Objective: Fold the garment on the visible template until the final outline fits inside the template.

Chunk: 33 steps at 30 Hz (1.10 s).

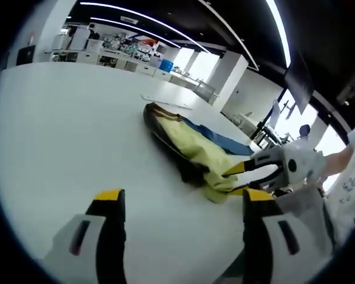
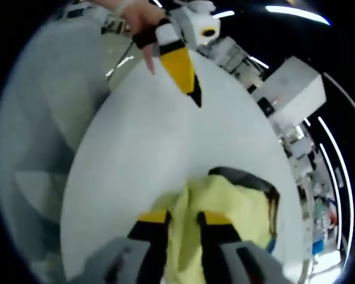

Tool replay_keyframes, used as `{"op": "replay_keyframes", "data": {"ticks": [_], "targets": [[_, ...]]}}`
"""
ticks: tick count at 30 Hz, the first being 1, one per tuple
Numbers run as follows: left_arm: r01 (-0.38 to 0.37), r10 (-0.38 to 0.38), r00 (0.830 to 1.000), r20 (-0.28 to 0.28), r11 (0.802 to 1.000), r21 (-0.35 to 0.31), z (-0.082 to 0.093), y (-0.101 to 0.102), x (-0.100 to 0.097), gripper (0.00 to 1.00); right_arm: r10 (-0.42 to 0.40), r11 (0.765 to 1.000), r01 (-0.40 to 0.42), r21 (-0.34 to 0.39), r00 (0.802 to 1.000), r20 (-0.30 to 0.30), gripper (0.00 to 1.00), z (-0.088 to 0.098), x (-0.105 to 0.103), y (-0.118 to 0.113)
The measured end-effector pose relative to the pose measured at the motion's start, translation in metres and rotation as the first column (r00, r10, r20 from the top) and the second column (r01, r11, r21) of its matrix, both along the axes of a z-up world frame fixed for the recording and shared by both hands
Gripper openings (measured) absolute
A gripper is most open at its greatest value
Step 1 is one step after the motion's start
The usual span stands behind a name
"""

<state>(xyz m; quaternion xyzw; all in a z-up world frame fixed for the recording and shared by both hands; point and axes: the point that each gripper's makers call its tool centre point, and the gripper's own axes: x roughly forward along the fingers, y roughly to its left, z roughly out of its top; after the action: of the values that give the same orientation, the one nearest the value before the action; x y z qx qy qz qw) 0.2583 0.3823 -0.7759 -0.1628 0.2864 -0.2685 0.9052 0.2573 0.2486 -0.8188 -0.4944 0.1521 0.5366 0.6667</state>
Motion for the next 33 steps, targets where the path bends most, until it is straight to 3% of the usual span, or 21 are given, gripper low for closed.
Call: {"op": "replay_keyframes", "data": {"ticks": [4, 9, 16, 21, 23, 28, 33], "targets": [[-0.002, 0.002, 1.0, -0.002, 1.0, -0.003, -0.001, 0.0, 0.001, 0.79, -0.004, 1.0, 0.004, -0.003, 1.0, 0.007, 0.0, 0.002, 0.001, -0.002], [0.001, -0.001, 1.0, -0.003, 1.0, -0.001, -0.001, -0.001, 0.001, 0.79, -0.021, 1.0, 0.021, 0.013, 1.0, 0.004, 0.0, 0.007, 0.003, -0.003], [0.009, -0.009, 1.0, -0.004, 1.0, 0.0, 0.001, -0.006, 0.002, 0.79, -0.102, 0.985, 0.109, 0.131, 0.993, -0.062, 0.0, 0.031, 0.012, -0.004], [0.016, -0.016, 1.0, -0.003, 1.0, 0.001, 0.001, -0.009, 0.003, 0.78, -0.178, 0.952, 0.203, 0.227, 0.976, -0.125, 0.0, 0.063, 0.022, -0.012], [0.019, -0.019, 1.0, -0.004, 1.0, 0.0, 0.001, -0.01, 0.003, 0.78, -0.205, 0.937, 0.236, 0.258, 0.969, -0.14, 0.0, 0.068, 0.033, -0.016], [0.028, -0.028, 1.0, -0.005, 1.0, 0.001, 0.001, -0.012, 0.005, 0.78, -0.287, 0.88, 0.34, 0.331, 0.937, -0.2, 0.0, 0.092, 0.056, -0.031], [0.04, -0.04, 0.999, -0.006, 0.999, 0.002, 0.001, -0.017, 0.005, 0.78, -0.36, 0.826, 0.423, 0.372, 0.904, -0.23, 0.0, 0.102, 0.08, -0.05]]}}
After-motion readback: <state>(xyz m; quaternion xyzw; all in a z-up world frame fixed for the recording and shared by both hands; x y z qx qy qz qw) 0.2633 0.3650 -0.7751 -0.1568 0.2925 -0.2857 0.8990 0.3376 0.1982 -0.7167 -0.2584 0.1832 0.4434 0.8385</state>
